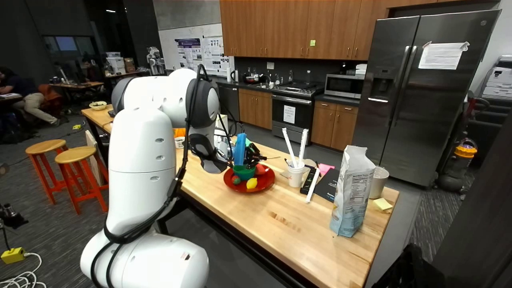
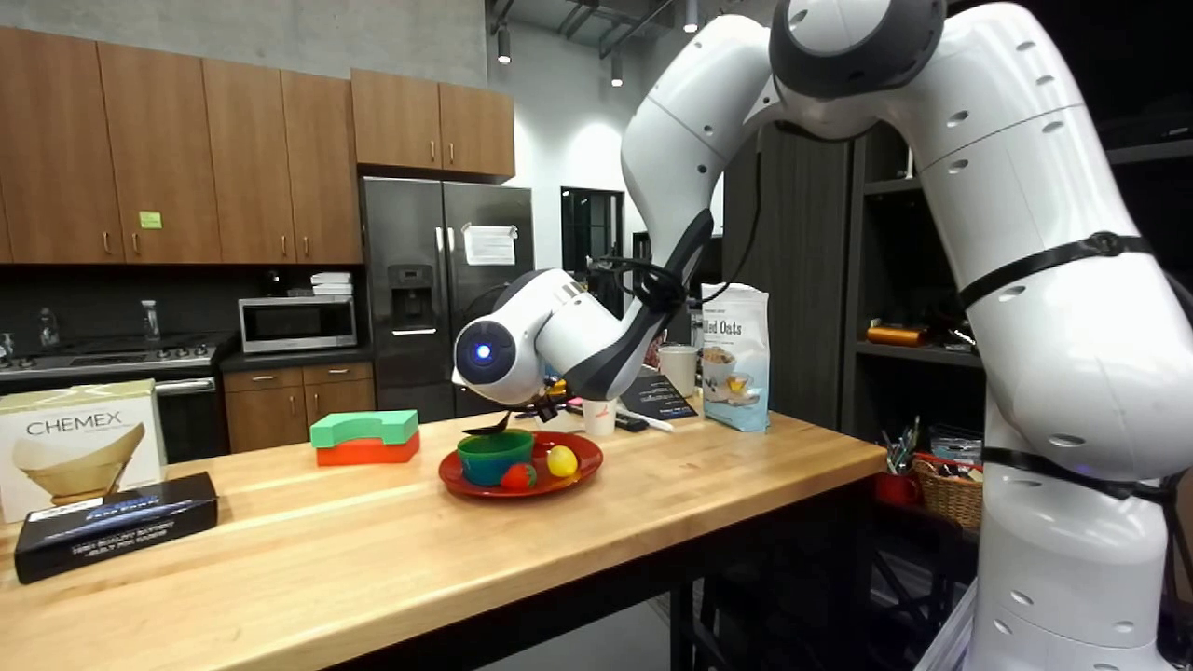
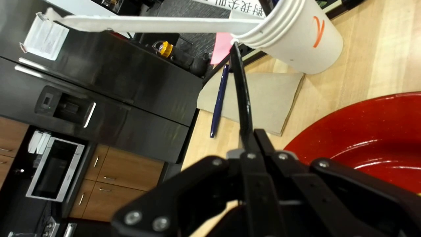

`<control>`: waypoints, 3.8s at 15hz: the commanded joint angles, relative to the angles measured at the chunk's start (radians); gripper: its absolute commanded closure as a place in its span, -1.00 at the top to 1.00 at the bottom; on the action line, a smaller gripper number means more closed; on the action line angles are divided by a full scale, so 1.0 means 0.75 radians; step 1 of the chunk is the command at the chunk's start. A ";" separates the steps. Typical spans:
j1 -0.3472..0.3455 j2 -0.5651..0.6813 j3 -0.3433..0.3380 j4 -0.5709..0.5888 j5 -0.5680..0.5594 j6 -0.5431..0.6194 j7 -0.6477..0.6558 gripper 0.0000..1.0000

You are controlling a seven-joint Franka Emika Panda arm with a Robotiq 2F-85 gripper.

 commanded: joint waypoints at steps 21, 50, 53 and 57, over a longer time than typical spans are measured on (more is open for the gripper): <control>-0.045 -0.013 0.018 -0.021 0.240 0.258 -0.153 -0.94; -0.040 -0.003 0.019 -0.019 0.240 0.257 -0.152 -0.22; -0.042 -0.002 0.018 -0.017 0.231 0.267 -0.156 -0.73; -0.043 0.000 0.017 -0.013 0.224 0.275 -0.154 -1.00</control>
